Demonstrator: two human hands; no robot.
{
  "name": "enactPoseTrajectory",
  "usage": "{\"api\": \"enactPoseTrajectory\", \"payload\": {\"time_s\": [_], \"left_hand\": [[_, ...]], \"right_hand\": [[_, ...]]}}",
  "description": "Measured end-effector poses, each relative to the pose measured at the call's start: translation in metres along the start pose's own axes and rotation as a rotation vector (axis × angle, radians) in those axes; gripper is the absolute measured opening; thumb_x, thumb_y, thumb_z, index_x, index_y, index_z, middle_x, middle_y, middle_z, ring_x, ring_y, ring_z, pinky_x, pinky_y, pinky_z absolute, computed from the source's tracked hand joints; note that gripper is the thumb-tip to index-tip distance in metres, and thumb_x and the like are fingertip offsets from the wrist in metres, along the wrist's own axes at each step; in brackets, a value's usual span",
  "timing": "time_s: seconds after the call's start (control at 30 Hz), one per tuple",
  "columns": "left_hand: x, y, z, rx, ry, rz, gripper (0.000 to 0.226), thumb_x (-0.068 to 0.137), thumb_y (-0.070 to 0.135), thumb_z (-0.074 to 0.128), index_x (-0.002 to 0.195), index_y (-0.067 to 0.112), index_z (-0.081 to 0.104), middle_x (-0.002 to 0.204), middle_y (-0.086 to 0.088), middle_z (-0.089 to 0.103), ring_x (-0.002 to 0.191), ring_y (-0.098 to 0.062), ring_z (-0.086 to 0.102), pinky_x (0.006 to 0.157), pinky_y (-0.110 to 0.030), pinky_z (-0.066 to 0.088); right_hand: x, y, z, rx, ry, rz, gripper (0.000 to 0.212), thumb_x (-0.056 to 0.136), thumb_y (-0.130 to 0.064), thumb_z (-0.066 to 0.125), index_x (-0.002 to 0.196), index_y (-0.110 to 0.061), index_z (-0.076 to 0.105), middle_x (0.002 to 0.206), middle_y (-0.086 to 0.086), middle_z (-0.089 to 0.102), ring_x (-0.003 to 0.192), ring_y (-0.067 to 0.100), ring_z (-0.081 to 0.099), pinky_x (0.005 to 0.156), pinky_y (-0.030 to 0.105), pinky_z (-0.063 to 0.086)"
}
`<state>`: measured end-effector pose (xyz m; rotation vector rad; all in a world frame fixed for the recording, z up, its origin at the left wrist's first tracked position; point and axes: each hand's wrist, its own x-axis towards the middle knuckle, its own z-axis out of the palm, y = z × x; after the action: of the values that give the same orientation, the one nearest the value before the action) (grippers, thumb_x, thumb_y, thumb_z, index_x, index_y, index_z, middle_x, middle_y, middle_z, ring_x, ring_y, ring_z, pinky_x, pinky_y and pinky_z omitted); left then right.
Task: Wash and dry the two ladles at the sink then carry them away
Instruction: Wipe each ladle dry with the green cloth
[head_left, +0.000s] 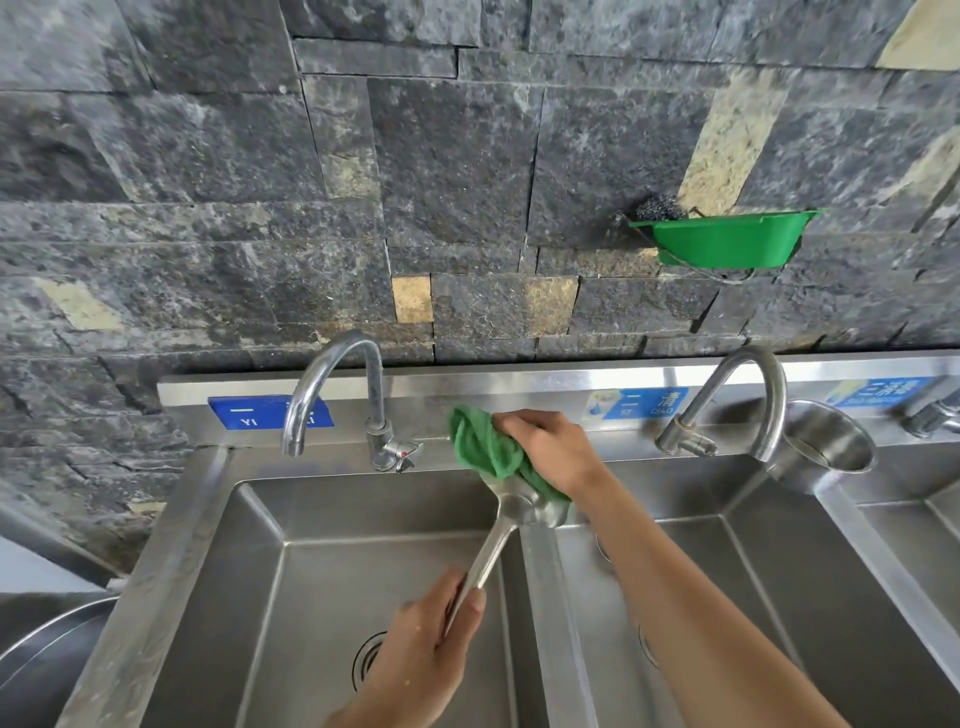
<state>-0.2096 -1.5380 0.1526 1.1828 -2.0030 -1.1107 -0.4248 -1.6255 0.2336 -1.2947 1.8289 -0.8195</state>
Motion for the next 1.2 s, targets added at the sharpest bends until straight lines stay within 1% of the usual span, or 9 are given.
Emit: {"api": "enactPoseTrajectory", "payload": {"time_s": [0.17, 0.33, 0.5, 0.6, 0.73, 0.8, 0.87, 1.07, 1.2], "left_hand": [[-0.002, -0.008, -0.004, 0.033, -0.006, 0.059, 0.018, 0.098, 0.049, 0.044, 0.086, 0.037, 0.048, 0.059, -0.008, 0.052, 0.046, -0.019, 0.048, 0.050, -0.035, 0.039], [-0.005, -0.008, -0.004, 0.053, -0.001, 0.085, 0.032, 0.093, 0.058, 0.042, 0.086, 0.028, 0.050, 0.058, -0.005, 0.047, 0.048, -0.019, 0.043, 0.051, -0.034, 0.037], [-0.002, -0.006, 0.000, -0.004, 0.083, 0.039, 0.028, 0.094, 0.058, 0.043, 0.082, 0.033, 0.049, 0.054, -0.005, 0.046, 0.046, -0.015, 0.041, 0.050, -0.030, 0.036], [0.014, -0.006, -0.002, -0.004, 0.109, 0.006, 0.027, 0.097, 0.046, 0.045, 0.080, 0.026, 0.043, 0.052, 0.001, 0.038, 0.047, -0.009, 0.035, 0.051, -0.029, 0.033], [0.046, 0.000, 0.000, 0.084, 0.116, 0.050, 0.027, 0.102, 0.039, 0.044, 0.076, 0.029, 0.039, 0.056, 0.008, 0.042, 0.051, -0.018, 0.040, 0.054, -0.029, 0.034], [0.059, 0.005, 0.000, 0.106, 0.140, 0.107, 0.020, 0.102, 0.029, 0.049, 0.082, 0.033, 0.046, 0.060, 0.011, 0.046, 0.052, -0.015, 0.041, 0.052, -0.020, 0.033], [0.067, 0.012, -0.001, 0.088, 0.156, 0.117, 0.012, 0.102, 0.026, 0.050, 0.090, 0.025, 0.052, 0.060, 0.009, 0.048, 0.052, -0.018, 0.040, 0.052, -0.021, 0.035], [0.070, 0.018, -0.012, 0.101, 0.159, 0.068, 0.030, 0.102, 0.036, 0.045, 0.076, 0.022, 0.041, 0.059, -0.010, 0.049, 0.048, -0.024, 0.041, 0.052, -0.035, 0.036], [0.057, 0.018, -0.013, 0.096, 0.126, 0.054, 0.032, 0.102, 0.039, 0.045, 0.080, 0.016, 0.048, 0.059, -0.012, 0.053, 0.049, -0.025, 0.048, 0.055, -0.042, 0.040]], "right_hand": [[0.012, -0.002, -0.003, -0.163, -0.180, -0.179, 0.022, 0.091, -0.049, 0.069, 0.109, -0.040, 0.079, 0.107, -0.016, 0.078, 0.104, 0.005, 0.069, 0.096, 0.025, 0.051], [0.030, -0.006, -0.026, -0.244, -0.386, 0.020, 0.043, 0.076, -0.065, 0.065, 0.098, -0.030, 0.080, 0.096, -0.006, 0.079, 0.095, 0.016, 0.071, 0.092, 0.035, 0.049], [0.023, 0.033, -0.028, 0.320, -0.227, 0.157, 0.045, 0.074, -0.058, 0.062, 0.094, -0.022, 0.082, 0.091, 0.012, 0.076, 0.087, 0.029, 0.067, 0.083, 0.040, 0.047], [0.008, 0.053, -0.004, 0.578, 0.020, -0.018, 0.047, 0.077, -0.058, 0.059, 0.111, -0.031, 0.078, 0.113, 0.003, 0.078, 0.109, 0.024, 0.069, 0.103, 0.045, 0.051], [-0.017, 0.049, 0.042, 0.034, 0.348, -0.443, 0.055, 0.092, -0.056, 0.057, 0.144, -0.040, 0.056, 0.169, -0.002, 0.030, 0.161, 0.016, 0.010, 0.130, 0.038, 0.009], [-0.011, 0.037, 0.054, -0.238, 0.511, -0.591, 0.051, 0.093, -0.051, 0.058, 0.140, -0.030, 0.064, 0.169, 0.006, 0.030, 0.161, 0.029, 0.008, 0.129, 0.051, 0.001], [0.002, 0.017, 0.052, -0.397, 0.567, -0.609, 0.049, 0.089, -0.051, 0.057, 0.131, -0.031, 0.071, 0.165, 0.008, 0.038, 0.158, 0.036, 0.020, 0.125, 0.062, 0.010], [0.031, -0.046, 0.004, -0.505, 0.151, -0.184, 0.061, 0.074, -0.061, 0.068, 0.133, -0.047, 0.061, 0.155, -0.002, 0.047, 0.145, 0.031, 0.039, 0.117, 0.051, 0.037], [0.036, -0.061, -0.022, -0.304, -0.051, -0.044, 0.042, 0.080, -0.061, 0.068, 0.112, -0.036, 0.077, 0.115, -0.005, 0.074, 0.108, 0.020, 0.066, 0.093, 0.033, 0.051]]}}
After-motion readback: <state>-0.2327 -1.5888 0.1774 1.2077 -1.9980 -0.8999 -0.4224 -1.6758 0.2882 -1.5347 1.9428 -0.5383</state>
